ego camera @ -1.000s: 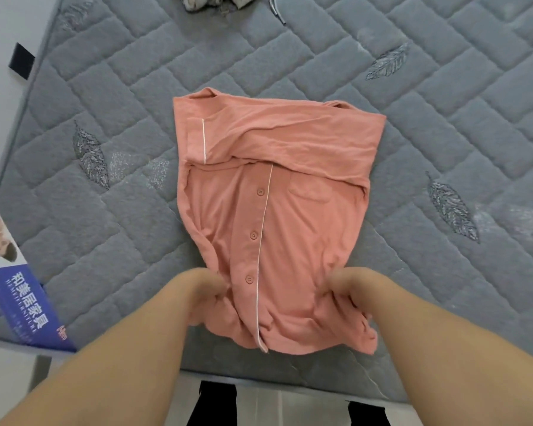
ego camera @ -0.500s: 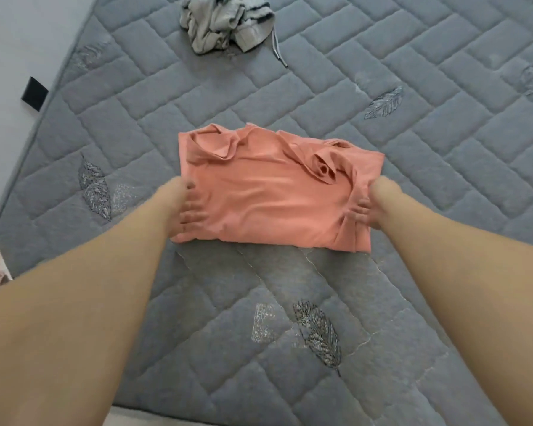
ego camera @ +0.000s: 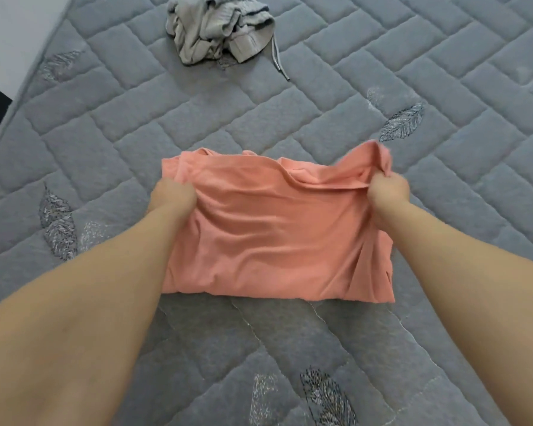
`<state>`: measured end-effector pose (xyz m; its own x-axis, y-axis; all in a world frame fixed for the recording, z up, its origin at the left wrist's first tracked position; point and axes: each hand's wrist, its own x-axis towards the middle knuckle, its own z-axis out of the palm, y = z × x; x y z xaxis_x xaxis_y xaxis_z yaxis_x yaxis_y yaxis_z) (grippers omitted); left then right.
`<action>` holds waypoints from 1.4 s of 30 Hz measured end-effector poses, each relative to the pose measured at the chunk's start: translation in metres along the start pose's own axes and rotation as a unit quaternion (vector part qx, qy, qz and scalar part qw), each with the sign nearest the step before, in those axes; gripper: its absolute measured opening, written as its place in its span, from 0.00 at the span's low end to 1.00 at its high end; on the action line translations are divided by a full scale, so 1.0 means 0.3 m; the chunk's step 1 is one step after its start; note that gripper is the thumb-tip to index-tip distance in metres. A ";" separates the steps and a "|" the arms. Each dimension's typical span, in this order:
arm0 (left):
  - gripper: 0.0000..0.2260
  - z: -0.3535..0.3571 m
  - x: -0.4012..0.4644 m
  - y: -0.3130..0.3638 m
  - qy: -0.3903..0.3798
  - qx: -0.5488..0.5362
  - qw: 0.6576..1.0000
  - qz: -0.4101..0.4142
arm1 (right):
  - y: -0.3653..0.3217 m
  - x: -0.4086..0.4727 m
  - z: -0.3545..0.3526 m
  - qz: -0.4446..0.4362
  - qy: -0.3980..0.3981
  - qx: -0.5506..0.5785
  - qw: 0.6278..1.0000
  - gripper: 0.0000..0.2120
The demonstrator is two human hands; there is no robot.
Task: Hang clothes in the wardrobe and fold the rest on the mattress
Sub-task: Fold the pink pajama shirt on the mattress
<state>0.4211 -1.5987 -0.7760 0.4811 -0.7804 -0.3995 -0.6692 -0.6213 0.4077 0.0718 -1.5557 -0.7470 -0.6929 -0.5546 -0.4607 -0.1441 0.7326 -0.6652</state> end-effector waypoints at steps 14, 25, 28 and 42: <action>0.31 -0.020 -0.036 -0.115 -0.020 -0.033 0.998 -0.052 | -0.054 -0.038 0.206 -0.383 0.009 -0.297 0.875 0.29; 0.15 -0.090 -0.114 -0.138 0.044 0.080 0.993 0.074 | 0.002 -0.068 0.137 -0.407 -0.136 -0.421 0.799 0.36; 0.23 -0.058 -0.175 -0.003 0.033 0.133 0.950 0.281 | 0.026 0.028 0.024 -0.336 -0.138 -0.486 0.795 0.22; 0.14 0.227 -0.198 0.394 0.055 0.309 0.884 0.347 | 0.286 -0.132 -0.143 -0.050 -0.108 -0.104 0.987 0.25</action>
<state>0.2747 -1.6210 -0.7601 -0.1375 -0.9814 -0.1339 -0.9899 0.1410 -0.0169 0.0566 -1.4540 -0.7607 -0.5053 -0.6822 -0.5284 -0.3613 0.7234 -0.5884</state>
